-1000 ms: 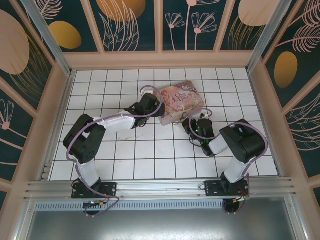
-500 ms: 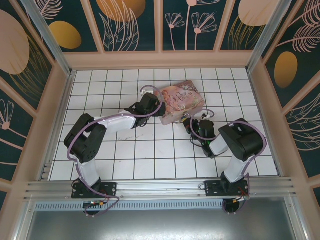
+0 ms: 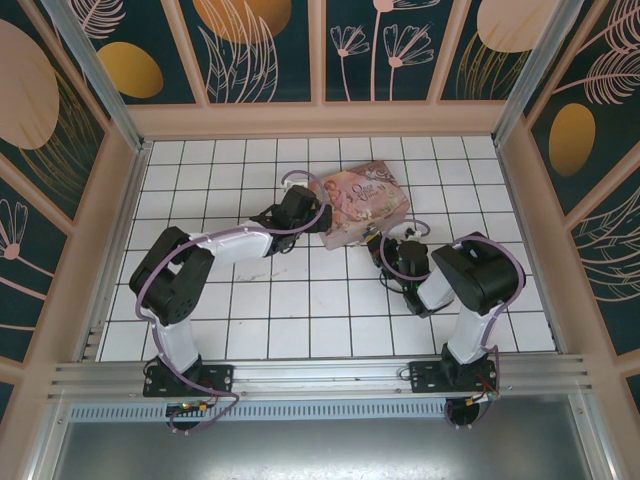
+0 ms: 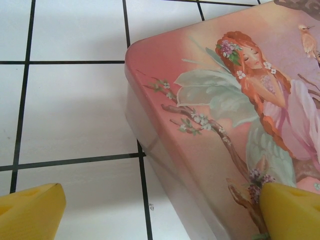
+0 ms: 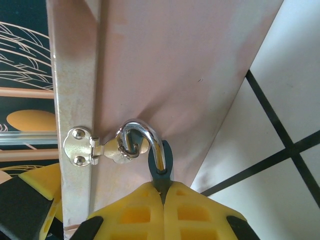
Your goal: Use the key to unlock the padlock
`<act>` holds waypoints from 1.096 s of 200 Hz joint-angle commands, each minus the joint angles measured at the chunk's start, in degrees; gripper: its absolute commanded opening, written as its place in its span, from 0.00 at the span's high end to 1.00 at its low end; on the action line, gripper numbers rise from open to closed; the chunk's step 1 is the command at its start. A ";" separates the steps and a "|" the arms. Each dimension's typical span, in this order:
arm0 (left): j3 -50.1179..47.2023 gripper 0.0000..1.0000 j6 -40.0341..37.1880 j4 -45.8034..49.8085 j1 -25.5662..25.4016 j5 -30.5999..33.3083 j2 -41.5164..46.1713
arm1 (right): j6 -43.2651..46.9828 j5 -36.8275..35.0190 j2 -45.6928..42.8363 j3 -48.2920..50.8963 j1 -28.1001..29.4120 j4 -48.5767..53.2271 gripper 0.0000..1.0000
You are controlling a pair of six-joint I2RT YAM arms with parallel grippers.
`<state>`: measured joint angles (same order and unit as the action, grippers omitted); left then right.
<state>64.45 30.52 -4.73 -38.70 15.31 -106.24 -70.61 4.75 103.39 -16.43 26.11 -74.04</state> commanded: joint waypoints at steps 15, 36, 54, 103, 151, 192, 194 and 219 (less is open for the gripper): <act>-1.60 0.01 -0.93 8.60 0.70 1.12 -4.31 | -2.13 -4.54 2.81 1.83 -1.76 -9.97 1.00; -1.52 0.01 -0.82 8.60 0.64 1.12 -4.54 | -3.19 -3.77 5.19 0.88 -1.46 -13.65 1.00; -1.42 0.01 -0.86 8.69 0.64 1.12 -4.76 | -3.40 -3.52 6.10 0.26 -1.28 -13.64 1.00; -1.18 0.02 -0.82 8.93 0.60 1.21 -5.11 | -0.81 -2.47 2.28 0.74 -3.72 -5.11 1.00; -0.90 0.01 -0.95 9.03 0.62 0.95 -4.96 | 3.36 -0.49 -4.57 0.45 -4.50 3.34 1.00; -0.02 0.01 -1.43 9.76 0.65 -0.86 -3.71 | 4.76 1.41 -12.41 2.28 -3.32 10.72 1.00; -0.02 0.01 -1.45 9.81 0.71 -0.89 -3.54 | 4.95 1.51 -12.95 2.36 -3.14 11.39 1.00; 0.40 0.01 -1.45 10.35 0.66 -2.01 -1.14 | 6.96 1.75 -19.39 2.19 0.00 20.51 1.00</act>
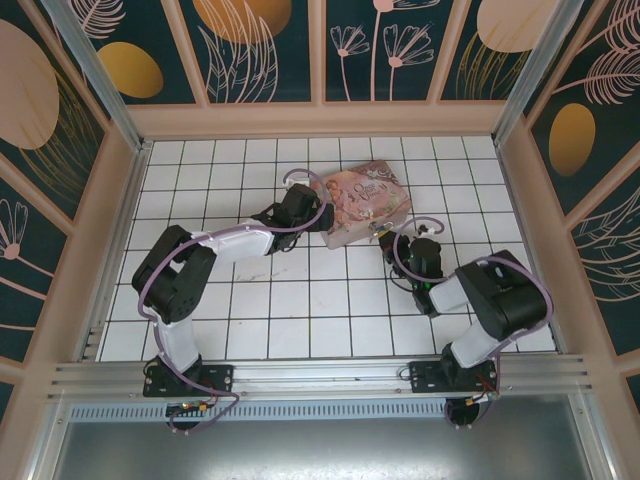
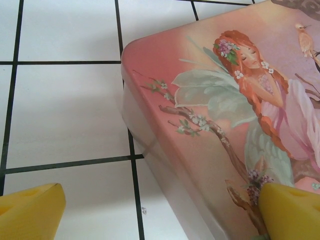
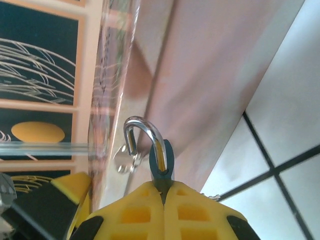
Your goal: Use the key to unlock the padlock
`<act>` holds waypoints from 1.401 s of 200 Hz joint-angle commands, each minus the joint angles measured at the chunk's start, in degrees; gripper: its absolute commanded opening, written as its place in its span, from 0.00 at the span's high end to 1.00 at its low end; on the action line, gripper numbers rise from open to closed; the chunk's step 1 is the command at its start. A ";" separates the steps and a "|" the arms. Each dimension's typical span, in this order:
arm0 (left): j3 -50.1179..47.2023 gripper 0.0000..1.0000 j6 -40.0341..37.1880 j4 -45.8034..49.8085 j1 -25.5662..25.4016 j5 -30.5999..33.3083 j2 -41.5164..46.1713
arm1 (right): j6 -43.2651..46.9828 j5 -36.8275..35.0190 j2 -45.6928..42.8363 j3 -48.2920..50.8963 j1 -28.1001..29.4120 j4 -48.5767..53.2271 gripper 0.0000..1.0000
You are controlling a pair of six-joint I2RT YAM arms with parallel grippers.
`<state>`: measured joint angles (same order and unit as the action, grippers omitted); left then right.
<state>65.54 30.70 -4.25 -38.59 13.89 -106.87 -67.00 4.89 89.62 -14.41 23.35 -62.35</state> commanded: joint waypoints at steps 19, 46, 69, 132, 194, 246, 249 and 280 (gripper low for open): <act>0.22 0.01 -1.61 10.63 0.54 -0.97 1.29 | 3.87 0.94 -9.40 -0.09 6.92 14.52 1.00; 1.82 0.01 -1.59 12.27 0.56 -1.01 3.88 | 2.64 -1.86 -11.53 0.28 15.01 17.34 1.00; 3.09 0.01 -1.44 13.77 0.57 -1.80 6.21 | -0.05 -4.62 -9.88 0.74 22.49 14.46 1.00; 0.77 0.01 0.52 14.49 0.56 -4.65 15.46 | -4.56 -7.60 4.22 -5.75 38.51 7.50 1.00; -2.68 0.01 0.94 15.94 0.53 -4.85 22.33 | -9.20 -9.43 7.20 0.29 38.89 1.20 0.88; -2.84 0.01 1.20 17.06 0.54 -5.14 23.57 | -7.11 -12.05 -10.25 6.03 36.52 17.56 0.36; -2.79 0.01 1.21 17.16 0.55 -5.18 23.67 | -6.97 -12.46 -12.40 6.39 36.38 19.35 0.34; -1.92 0.01 1.27 17.17 0.59 -3.69 24.97 | -4.68 -19.24 -38.56 5.95 34.47 47.31 0.20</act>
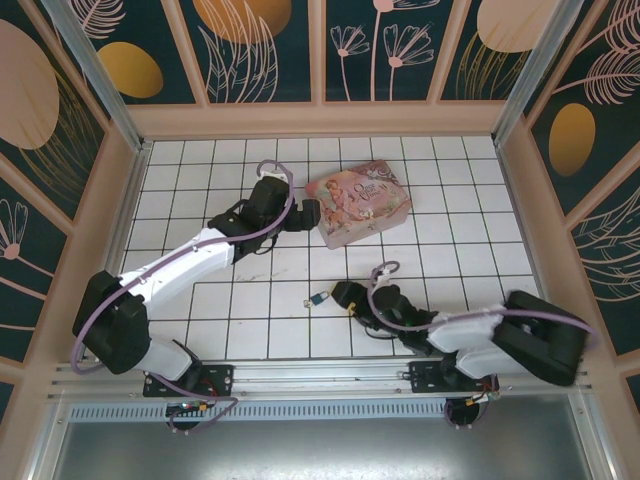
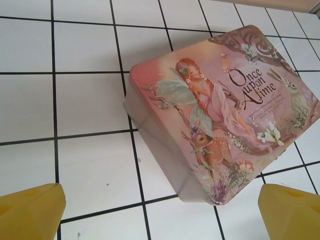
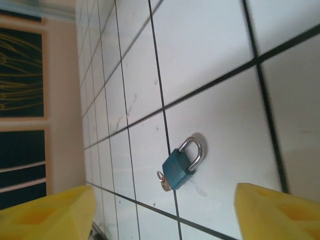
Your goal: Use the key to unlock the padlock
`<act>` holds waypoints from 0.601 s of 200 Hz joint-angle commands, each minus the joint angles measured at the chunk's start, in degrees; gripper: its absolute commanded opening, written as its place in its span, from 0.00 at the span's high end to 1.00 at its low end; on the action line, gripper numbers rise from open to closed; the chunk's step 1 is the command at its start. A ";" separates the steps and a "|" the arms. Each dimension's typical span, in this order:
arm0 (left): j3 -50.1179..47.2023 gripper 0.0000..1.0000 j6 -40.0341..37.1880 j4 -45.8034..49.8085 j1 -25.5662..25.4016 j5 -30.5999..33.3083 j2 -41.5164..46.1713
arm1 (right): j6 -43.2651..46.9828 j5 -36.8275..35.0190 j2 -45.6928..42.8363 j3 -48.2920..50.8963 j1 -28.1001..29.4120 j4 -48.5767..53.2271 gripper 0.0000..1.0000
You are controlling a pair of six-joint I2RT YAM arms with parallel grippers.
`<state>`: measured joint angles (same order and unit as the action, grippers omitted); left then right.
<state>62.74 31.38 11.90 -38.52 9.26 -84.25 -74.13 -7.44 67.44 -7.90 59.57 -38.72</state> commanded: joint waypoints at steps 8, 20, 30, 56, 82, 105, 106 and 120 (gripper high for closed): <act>1.15 0.01 0.53 1.11 0.60 2.06 2.64 | 3.49 -8.77 -23.84 -1.88 -2.95 31.45 0.17; 1.42 0.01 0.46 0.83 0.57 4.48 3.30 | 5.34 -11.23 -33.94 -4.99 -6.05 42.97 0.12; 1.25 0.01 0.21 0.05 0.73 7.01 3.88 | 7.87 -12.66 -40.77 -8.08 -9.59 50.59 0.08; 0.78 0.01 -1.61 -2.94 1.17 11.98 5.08 | 16.98 -13.59 -45.69 -17.82 -20.50 59.09 0.04; 1.16 0.01 -3.27 -5.06 2.25 15.21 5.39 | 27.01 -8.40 -33.81 -28.21 -28.80 58.36 0.03; 2.21 0.01 -5.05 -5.90 4.53 17.73 5.39 | 34.29 -4.73 -21.23 -34.83 -34.67 54.29 0.01; 2.21 0.01 -5.12 -6.04 4.65 17.86 5.45 | 34.52 -4.66 -20.69 -34.95 -34.90 54.11 0.01; 1.46 0.01 -7.24 -9.40 6.27 19.36 6.32 | 38.98 -2.16 -14.43 -37.26 -39.03 50.47 0.01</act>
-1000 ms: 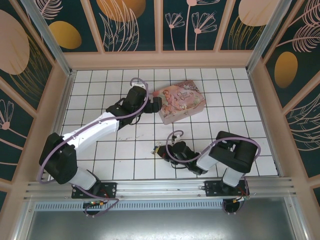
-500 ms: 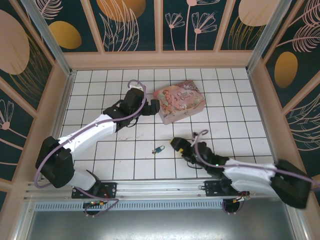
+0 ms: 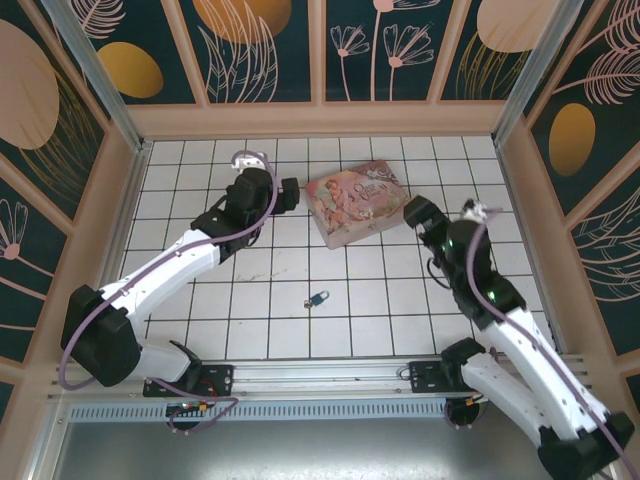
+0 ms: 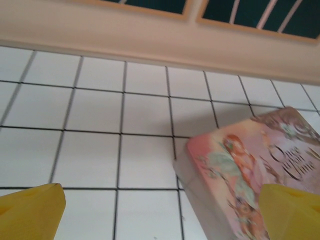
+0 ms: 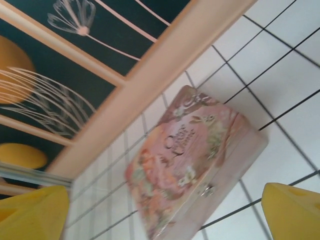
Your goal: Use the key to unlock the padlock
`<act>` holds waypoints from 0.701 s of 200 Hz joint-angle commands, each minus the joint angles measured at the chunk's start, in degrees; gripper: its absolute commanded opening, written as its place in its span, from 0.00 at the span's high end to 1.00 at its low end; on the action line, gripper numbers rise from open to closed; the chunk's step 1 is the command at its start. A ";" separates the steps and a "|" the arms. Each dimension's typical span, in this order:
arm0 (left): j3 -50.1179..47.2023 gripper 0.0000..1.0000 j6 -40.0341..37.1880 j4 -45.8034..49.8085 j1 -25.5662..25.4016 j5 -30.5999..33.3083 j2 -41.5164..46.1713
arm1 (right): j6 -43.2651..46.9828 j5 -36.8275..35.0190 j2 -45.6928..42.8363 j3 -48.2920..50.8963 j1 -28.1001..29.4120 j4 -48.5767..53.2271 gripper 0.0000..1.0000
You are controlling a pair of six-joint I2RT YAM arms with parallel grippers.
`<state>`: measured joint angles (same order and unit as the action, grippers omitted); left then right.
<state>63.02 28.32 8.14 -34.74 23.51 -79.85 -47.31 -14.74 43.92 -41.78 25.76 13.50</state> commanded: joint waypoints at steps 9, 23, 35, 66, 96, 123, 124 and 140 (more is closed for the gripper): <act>-0.27 0.01 -7.09 -9.70 3.27 6.85 2.78 | 14.04 5.55 12.54 -4.20 -8.05 -4.02 0.01; -3.04 0.01 -11.53 -16.74 4.37 8.69 4.60 | 16.86 7.98 15.87 -4.03 -13.10 -9.60 0.01; -5.04 0.01 -14.73 -21.87 5.84 10.44 5.62 | 18.40 7.98 18.12 -2.80 -17.51 -14.41 0.01; -6.71 0.01 -17.50 -25.11 11.91 9.76 5.46 | 25.62 2.43 22.93 3.49 -25.19 -29.20 0.01; -14.04 0.01 -17.97 -32.42 18.52 7.11 5.76 | 37.37 -3.59 28.02 9.21 -25.66 -41.23 0.01; -21.70 0.01 -20.34 -38.85 23.73 5.86 5.61 | 41.37 -4.40 32.12 15.61 -25.86 -52.74 0.01; -22.02 0.01 -20.46 -39.10 23.87 5.90 5.60 | 41.48 -4.37 32.24 15.86 -25.85 -53.16 0.01; -27.24 0.01 -22.18 -44.32 25.40 4.41 5.18 | 42.45 -2.90 34.37 19.43 -25.89 -60.66 0.01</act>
<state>41.50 10.39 -25.21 -11.31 30.26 -74.63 -10.81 -16.71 76.05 -26.83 0.30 -30.61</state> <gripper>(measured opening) 0.988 0.987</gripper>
